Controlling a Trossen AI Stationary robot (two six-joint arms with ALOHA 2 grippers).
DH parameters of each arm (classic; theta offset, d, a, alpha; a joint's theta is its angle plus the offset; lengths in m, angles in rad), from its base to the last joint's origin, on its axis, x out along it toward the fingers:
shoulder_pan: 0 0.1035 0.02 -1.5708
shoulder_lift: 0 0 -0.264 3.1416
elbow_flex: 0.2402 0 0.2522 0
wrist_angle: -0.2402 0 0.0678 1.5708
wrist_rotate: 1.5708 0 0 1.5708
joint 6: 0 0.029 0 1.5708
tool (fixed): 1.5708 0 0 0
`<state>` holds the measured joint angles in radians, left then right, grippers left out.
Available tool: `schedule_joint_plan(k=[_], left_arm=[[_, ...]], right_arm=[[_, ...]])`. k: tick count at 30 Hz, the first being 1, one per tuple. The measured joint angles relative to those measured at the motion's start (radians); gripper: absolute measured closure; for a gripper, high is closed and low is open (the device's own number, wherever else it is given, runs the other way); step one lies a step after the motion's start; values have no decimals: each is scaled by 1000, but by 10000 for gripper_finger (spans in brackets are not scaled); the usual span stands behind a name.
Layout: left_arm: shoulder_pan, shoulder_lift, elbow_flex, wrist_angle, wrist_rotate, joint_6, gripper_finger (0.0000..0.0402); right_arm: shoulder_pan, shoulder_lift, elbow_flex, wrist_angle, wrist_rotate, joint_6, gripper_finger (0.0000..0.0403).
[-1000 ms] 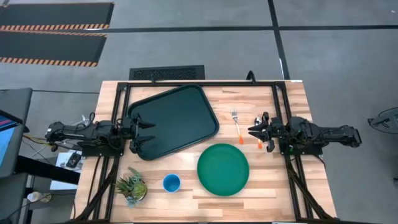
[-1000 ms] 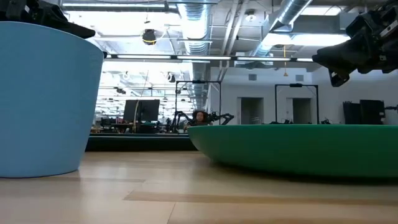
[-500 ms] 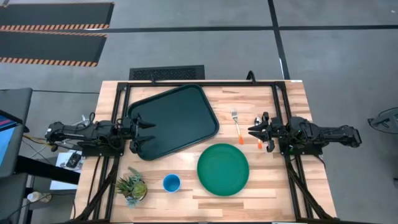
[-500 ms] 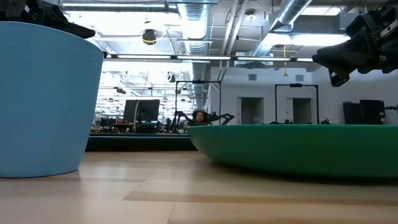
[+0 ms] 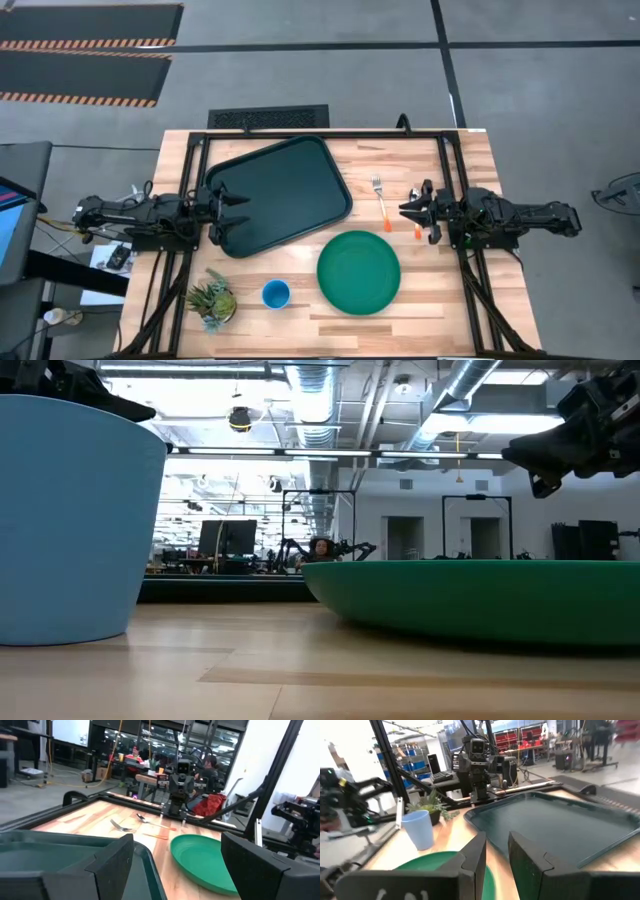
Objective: Pick and place plate/cup/fork/spoon on tray
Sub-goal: Put the blue cup on the top left of the black tray
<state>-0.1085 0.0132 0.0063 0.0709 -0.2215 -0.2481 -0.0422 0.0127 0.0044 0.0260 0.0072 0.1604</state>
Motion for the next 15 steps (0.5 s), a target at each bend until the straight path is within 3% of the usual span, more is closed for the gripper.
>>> schedule_joint_plan(k=[2,7,15], left_arm=[[0,0,0,-2,-4,-15,117],[0,0,0,15,-28,-97,117],[0,0,0,69,-72,-102,117]], right_arm=[[0,0,0,34,29,-5,294],[0,-1,0,164,53,159,294],[0,-1,0,316,141,351,295]])
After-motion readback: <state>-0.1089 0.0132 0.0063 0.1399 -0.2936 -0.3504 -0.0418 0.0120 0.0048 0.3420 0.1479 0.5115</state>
